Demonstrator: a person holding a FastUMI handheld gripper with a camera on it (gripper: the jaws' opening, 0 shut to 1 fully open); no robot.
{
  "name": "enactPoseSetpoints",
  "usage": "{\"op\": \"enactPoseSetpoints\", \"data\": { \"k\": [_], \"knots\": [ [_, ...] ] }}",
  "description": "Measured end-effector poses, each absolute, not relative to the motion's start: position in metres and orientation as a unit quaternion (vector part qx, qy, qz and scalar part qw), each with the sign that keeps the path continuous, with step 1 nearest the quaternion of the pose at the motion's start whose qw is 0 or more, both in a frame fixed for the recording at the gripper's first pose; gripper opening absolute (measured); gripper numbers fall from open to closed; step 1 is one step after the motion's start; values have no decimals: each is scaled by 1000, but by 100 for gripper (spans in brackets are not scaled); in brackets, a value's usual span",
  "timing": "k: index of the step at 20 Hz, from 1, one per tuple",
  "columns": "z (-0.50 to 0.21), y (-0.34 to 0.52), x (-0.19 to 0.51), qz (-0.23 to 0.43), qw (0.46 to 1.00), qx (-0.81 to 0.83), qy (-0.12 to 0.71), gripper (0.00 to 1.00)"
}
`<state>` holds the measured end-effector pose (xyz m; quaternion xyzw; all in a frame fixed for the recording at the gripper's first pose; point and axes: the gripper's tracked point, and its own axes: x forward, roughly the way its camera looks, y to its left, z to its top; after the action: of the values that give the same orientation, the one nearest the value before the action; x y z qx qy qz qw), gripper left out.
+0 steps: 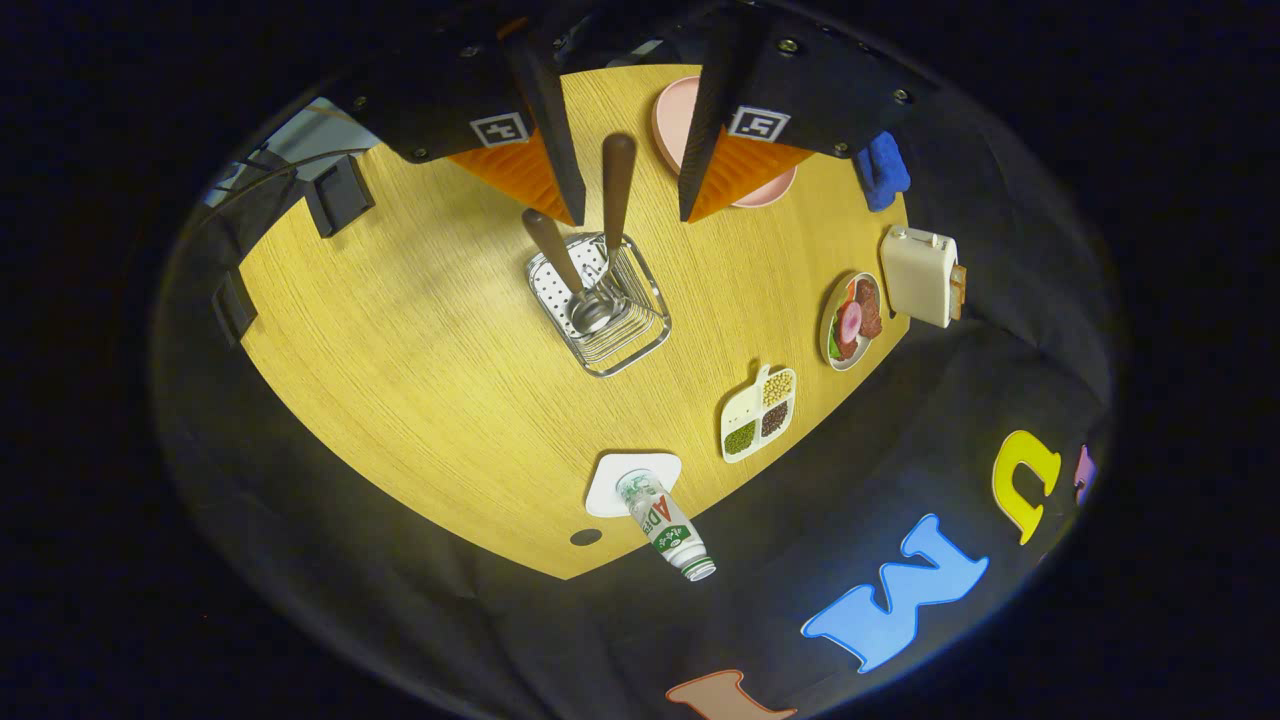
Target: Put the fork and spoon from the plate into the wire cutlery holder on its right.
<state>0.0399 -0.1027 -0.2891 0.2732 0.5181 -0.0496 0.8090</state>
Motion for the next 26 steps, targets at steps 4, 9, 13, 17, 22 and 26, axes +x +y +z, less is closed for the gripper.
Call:
{"op": "enactPoseSetpoints", "data": {
  "k": [4, 9, 13, 17, 22, 26],
  "knots": [
    [-282, -99, 44, -39, 815, 279, 506, 99],
    [-278, -99, 44, -41, 829, 258, 494, 98],
    [-272, -96, 46, -33, 849, 216, 482, 98],
    [-266, -92, 49, -26, 854, 213, 474, 98],
    [-265, -101, 48, -36, 864, 196, 463, 98],
    [-259, -107, 49, -40, 873, 178, 453, 98]
  ]
}}
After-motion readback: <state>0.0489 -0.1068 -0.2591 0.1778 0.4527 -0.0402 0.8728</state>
